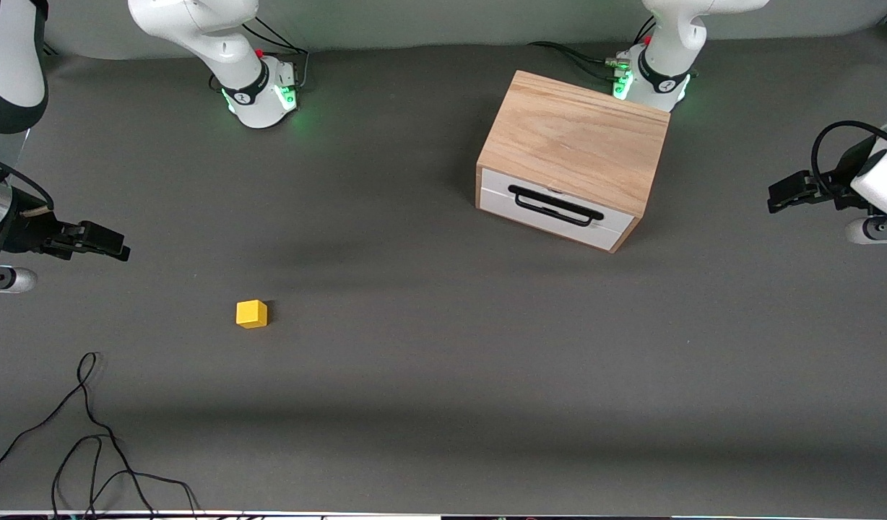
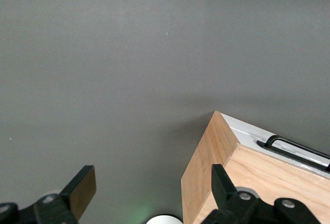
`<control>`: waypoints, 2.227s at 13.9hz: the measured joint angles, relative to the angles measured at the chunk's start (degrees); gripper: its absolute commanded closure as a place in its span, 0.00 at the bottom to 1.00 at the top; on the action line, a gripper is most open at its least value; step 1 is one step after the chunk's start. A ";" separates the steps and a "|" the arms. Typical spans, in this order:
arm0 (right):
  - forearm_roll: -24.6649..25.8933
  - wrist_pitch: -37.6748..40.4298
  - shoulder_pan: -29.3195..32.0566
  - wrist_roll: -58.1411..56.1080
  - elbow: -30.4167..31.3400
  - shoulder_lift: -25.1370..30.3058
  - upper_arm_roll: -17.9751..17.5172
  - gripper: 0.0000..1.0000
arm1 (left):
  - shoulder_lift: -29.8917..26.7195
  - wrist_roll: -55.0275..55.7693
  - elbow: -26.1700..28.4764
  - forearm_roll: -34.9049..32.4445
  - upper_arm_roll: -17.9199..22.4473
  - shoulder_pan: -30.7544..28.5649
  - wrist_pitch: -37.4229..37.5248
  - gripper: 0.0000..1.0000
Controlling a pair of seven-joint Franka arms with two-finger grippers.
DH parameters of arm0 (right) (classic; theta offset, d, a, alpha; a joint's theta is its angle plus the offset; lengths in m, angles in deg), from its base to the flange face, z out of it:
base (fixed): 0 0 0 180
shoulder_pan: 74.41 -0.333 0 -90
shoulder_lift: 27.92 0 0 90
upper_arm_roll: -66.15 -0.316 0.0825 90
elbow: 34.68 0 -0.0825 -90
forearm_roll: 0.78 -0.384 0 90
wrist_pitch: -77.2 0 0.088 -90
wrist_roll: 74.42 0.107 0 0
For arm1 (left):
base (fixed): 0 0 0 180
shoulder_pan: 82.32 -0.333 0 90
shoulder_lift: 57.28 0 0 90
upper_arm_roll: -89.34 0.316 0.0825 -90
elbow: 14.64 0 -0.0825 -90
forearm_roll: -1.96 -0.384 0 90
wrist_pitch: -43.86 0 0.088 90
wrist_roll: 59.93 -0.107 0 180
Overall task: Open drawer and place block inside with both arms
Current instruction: 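Move the left gripper toward the drawer handle while the right gripper approaches the cube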
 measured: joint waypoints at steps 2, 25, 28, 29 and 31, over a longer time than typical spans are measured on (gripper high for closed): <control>-0.11 -0.04 0.02 0.11 -0.01 -0.02 0.06 0.00 | 0.00 -0.02 0.22 -0.01 0.00 0.01 0.00 0.00; -1.20 -6.92 -0.24 0.19 1.86 -6.41 0.02 0.00 | 2.26 1.49 0.21 0.14 -1.14 0.85 -0.35 0.00; -1.20 -7.02 -0.68 0.19 1.94 -6.41 -0.17 0.00 | 2.26 6.74 0.21 0.25 -1.22 1.39 -0.33 0.00; -1.20 -7.14 -0.68 0.19 2.03 -6.41 -0.24 0.00 | 2.27 12.52 0.22 0.36 -1.40 2.43 -0.29 0.00; -1.20 -7.67 -0.68 0.19 2.24 -6.42 -0.26 0.00 | 2.48 26.30 0.26 0.47 -2.36 6.74 -0.24 0.00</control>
